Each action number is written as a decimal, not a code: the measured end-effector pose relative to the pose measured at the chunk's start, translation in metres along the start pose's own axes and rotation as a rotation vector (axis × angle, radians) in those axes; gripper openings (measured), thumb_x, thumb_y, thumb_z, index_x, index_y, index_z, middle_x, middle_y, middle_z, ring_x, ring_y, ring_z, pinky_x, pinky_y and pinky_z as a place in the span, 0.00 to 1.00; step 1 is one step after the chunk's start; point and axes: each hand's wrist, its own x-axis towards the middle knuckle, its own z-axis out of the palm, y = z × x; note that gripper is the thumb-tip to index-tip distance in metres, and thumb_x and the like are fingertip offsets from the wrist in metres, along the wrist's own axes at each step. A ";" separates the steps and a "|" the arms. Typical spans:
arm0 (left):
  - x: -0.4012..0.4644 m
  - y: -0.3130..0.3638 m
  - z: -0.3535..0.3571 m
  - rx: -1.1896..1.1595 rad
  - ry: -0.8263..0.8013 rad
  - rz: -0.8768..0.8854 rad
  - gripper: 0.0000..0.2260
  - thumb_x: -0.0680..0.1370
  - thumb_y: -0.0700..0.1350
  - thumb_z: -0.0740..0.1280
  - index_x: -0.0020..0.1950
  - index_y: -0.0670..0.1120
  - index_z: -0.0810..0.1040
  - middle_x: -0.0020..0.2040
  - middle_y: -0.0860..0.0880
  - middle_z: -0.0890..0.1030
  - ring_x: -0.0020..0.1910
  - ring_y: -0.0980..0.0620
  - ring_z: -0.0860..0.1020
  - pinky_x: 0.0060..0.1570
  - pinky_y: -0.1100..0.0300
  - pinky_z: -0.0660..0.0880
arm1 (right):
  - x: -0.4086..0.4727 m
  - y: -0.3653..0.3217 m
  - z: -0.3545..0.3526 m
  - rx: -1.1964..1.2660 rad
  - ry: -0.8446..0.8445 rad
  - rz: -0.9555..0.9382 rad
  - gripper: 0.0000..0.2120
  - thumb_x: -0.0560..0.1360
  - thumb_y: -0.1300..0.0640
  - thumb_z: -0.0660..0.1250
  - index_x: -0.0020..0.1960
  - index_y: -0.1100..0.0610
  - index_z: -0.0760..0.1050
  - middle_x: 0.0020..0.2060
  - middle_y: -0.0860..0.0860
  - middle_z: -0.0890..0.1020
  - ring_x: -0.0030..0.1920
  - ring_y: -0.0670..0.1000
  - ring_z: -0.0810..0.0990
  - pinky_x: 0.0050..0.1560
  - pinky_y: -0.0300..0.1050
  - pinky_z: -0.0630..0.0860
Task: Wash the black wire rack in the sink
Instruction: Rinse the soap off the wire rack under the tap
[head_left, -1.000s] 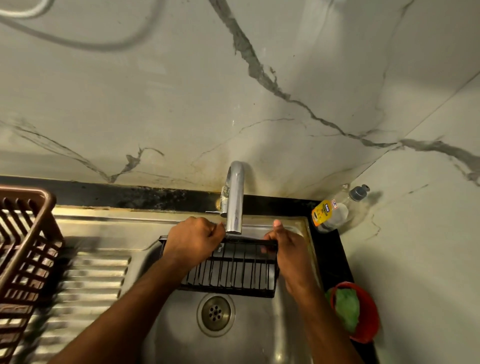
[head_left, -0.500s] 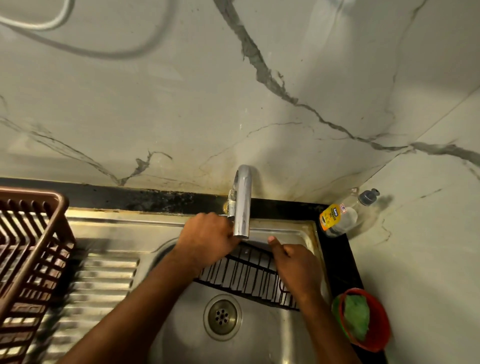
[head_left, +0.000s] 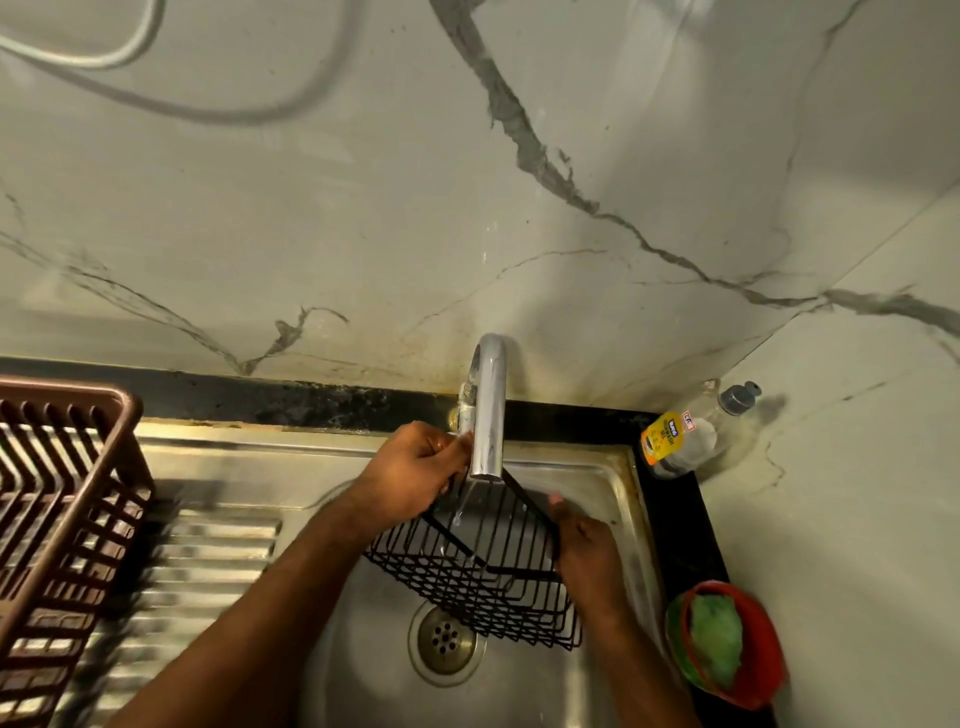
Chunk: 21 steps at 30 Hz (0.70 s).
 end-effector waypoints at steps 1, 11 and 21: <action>0.001 0.002 0.004 0.080 -0.009 0.042 0.13 0.81 0.53 0.68 0.38 0.52 0.80 0.30 0.48 0.79 0.27 0.50 0.77 0.31 0.53 0.74 | -0.004 -0.010 0.004 0.028 -0.027 -0.031 0.28 0.76 0.35 0.56 0.42 0.57 0.82 0.33 0.54 0.83 0.34 0.45 0.81 0.35 0.31 0.73; 0.004 0.002 0.013 0.719 0.023 0.258 0.16 0.82 0.58 0.65 0.52 0.47 0.83 0.42 0.49 0.86 0.35 0.56 0.81 0.40 0.60 0.82 | 0.004 -0.061 0.016 0.330 0.123 0.091 0.23 0.82 0.44 0.63 0.32 0.55 0.70 0.27 0.54 0.70 0.31 0.53 0.69 0.37 0.46 0.66; -0.001 -0.032 0.010 -0.344 -0.066 -0.039 0.18 0.81 0.54 0.64 0.46 0.38 0.78 0.39 0.47 0.82 0.40 0.51 0.80 0.41 0.61 0.77 | 0.013 -0.012 -0.002 0.804 0.062 0.370 0.16 0.73 0.42 0.73 0.40 0.53 0.74 0.29 0.56 0.73 0.31 0.56 0.74 0.45 0.52 0.75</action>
